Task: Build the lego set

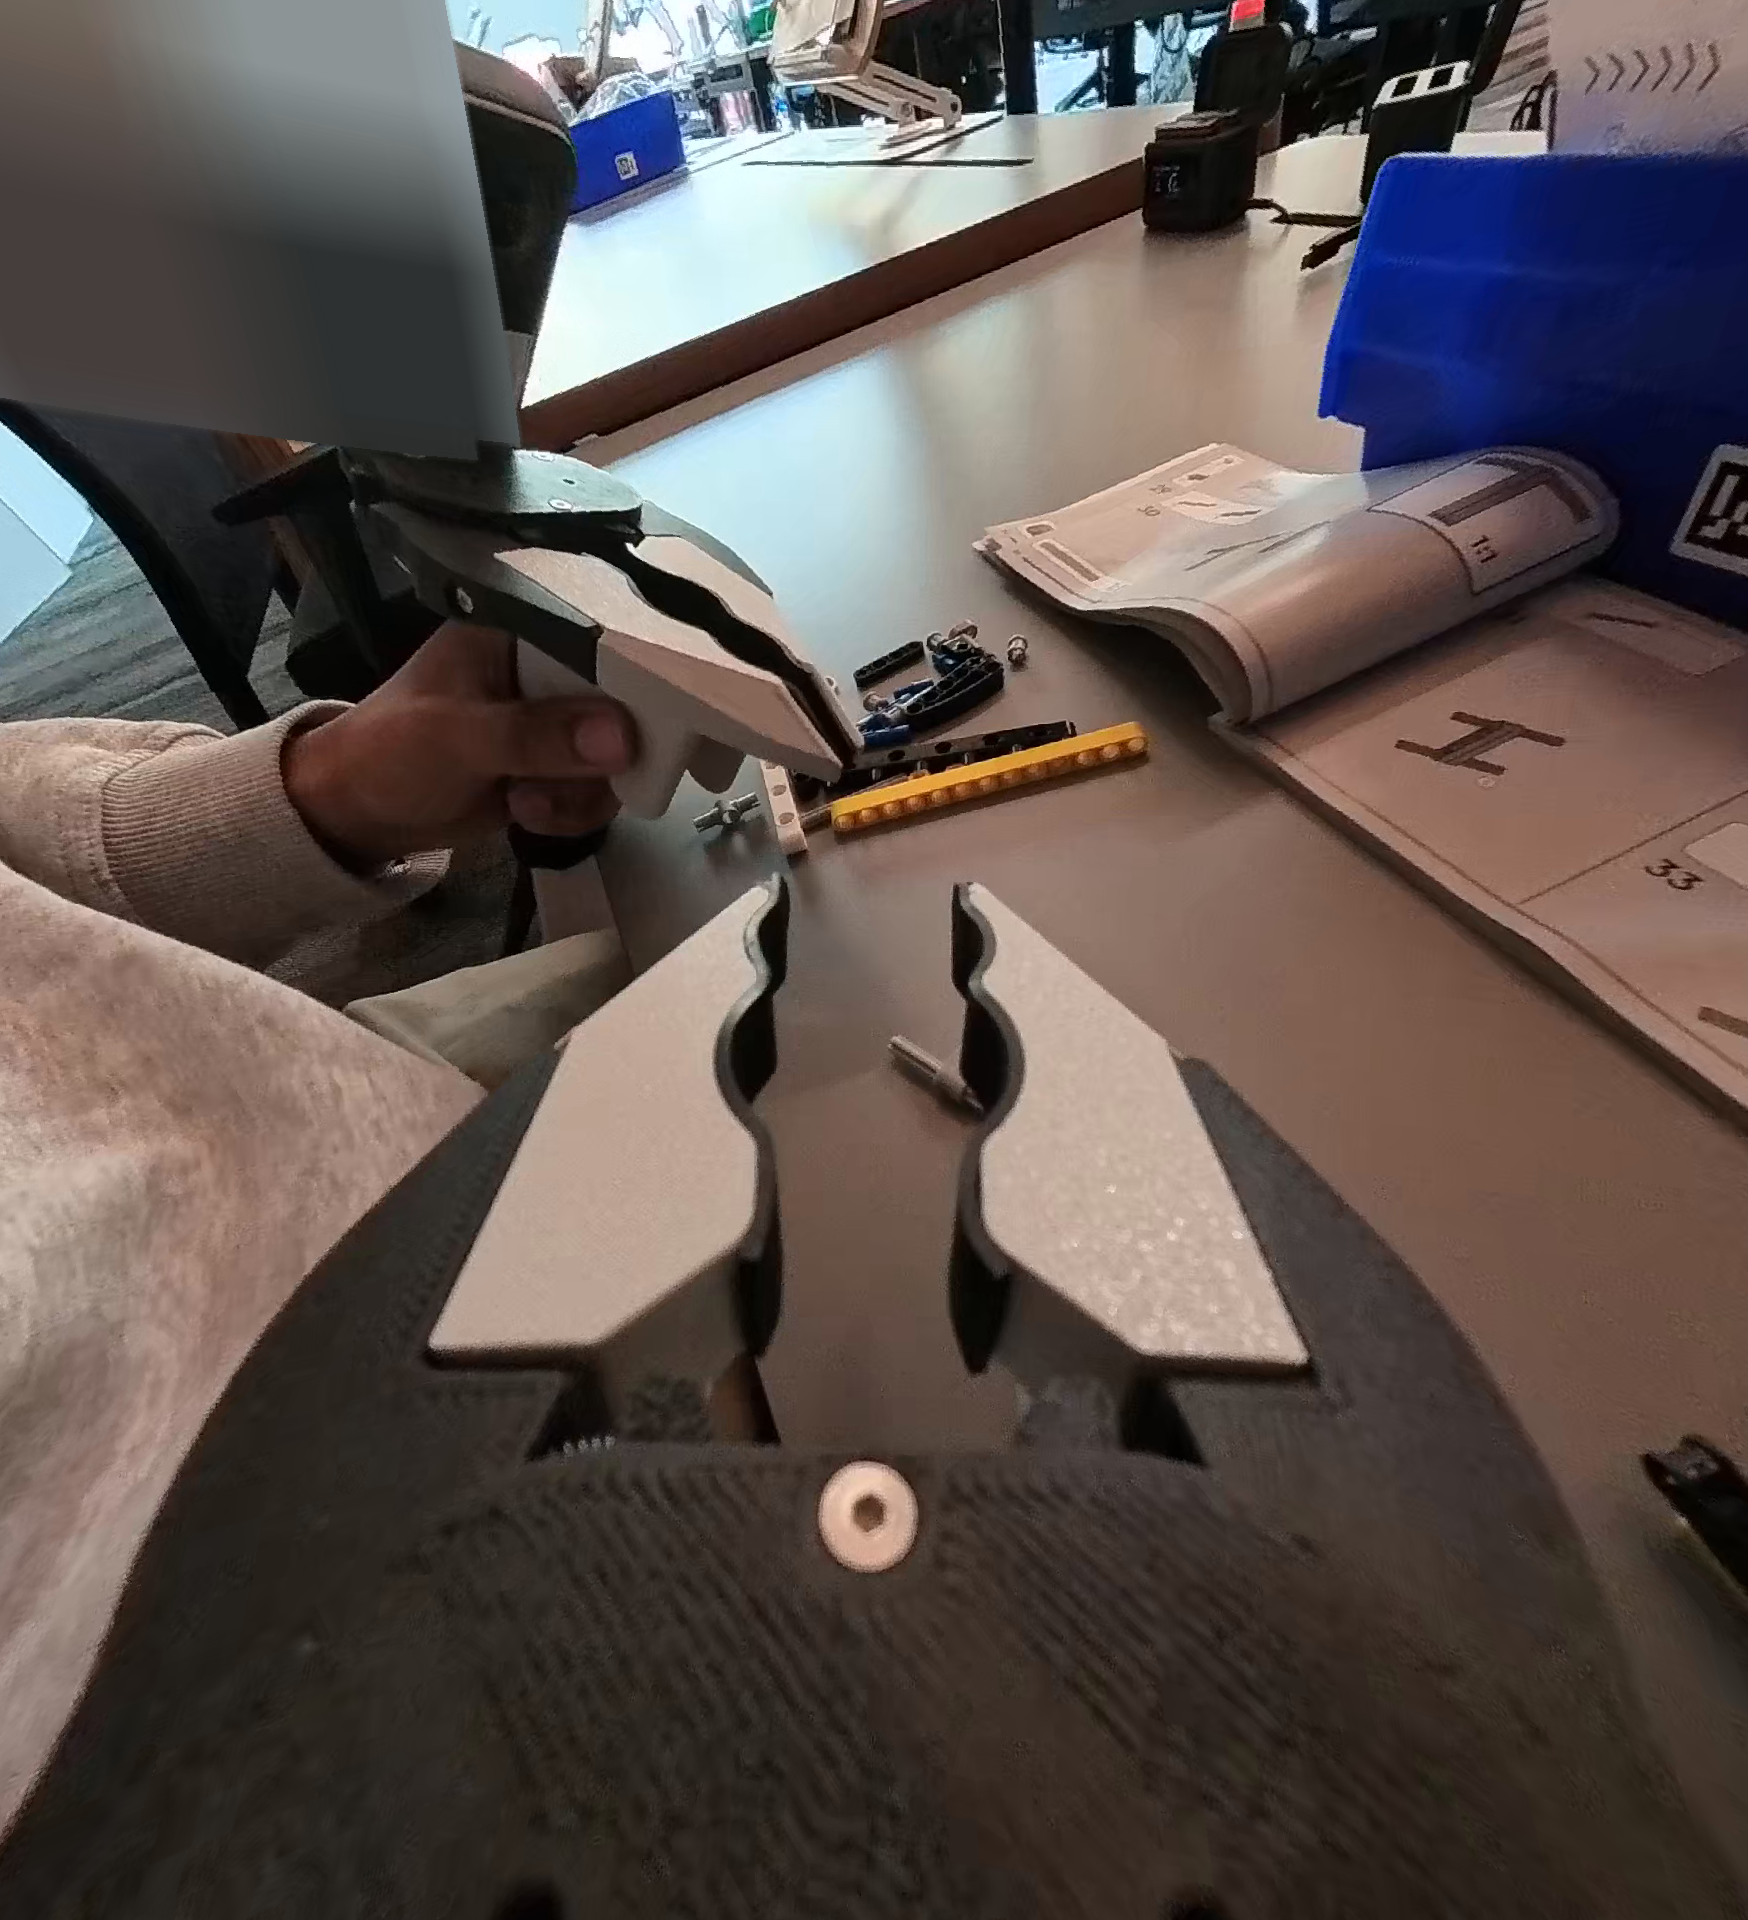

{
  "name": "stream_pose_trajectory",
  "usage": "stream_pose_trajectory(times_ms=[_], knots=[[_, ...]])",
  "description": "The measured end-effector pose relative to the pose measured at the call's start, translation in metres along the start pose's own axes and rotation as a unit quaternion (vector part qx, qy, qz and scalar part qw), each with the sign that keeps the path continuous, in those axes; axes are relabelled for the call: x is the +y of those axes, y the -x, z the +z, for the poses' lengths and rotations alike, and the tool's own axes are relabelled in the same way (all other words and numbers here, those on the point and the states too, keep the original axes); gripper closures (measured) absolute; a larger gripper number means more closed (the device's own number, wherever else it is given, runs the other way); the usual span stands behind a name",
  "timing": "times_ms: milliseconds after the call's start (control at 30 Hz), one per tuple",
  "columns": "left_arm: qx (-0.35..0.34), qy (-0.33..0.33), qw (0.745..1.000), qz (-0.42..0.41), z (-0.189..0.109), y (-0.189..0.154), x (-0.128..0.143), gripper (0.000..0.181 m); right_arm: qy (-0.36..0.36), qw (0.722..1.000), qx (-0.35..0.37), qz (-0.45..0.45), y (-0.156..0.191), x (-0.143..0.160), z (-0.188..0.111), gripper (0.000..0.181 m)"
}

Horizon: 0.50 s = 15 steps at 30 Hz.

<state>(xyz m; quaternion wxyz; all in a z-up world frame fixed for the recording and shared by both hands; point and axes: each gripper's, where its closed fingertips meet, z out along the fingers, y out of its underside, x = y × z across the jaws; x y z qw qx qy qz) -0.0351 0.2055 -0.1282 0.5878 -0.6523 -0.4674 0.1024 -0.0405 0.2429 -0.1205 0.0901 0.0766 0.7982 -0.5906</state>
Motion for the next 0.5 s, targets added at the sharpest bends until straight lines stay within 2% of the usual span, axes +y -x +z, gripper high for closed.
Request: stream_pose_trajectory(times_ms=[167, 333, 500], knots=[[0.004, -0.006, 1.0, -0.006, -0.001, 0.0, -0.001, 0.181, 0.006, 1.0, 0.001, 0.011, -0.003, 0.001, 0.001, 0.15], [0.001, -0.004, 1.0, -0.005, 0.0, 0.0, -0.001, 0.181, -0.013, 0.999, 0.047, 0.025, -0.017, -0.003, -0.003, 0.142], [-0.019, 0.034, 0.999, 0.037, 0.008, -0.002, 0.01, 0.181, -0.019, 0.998, 0.047, 0.042, -0.02, -0.005, -0.005, 0.141]])
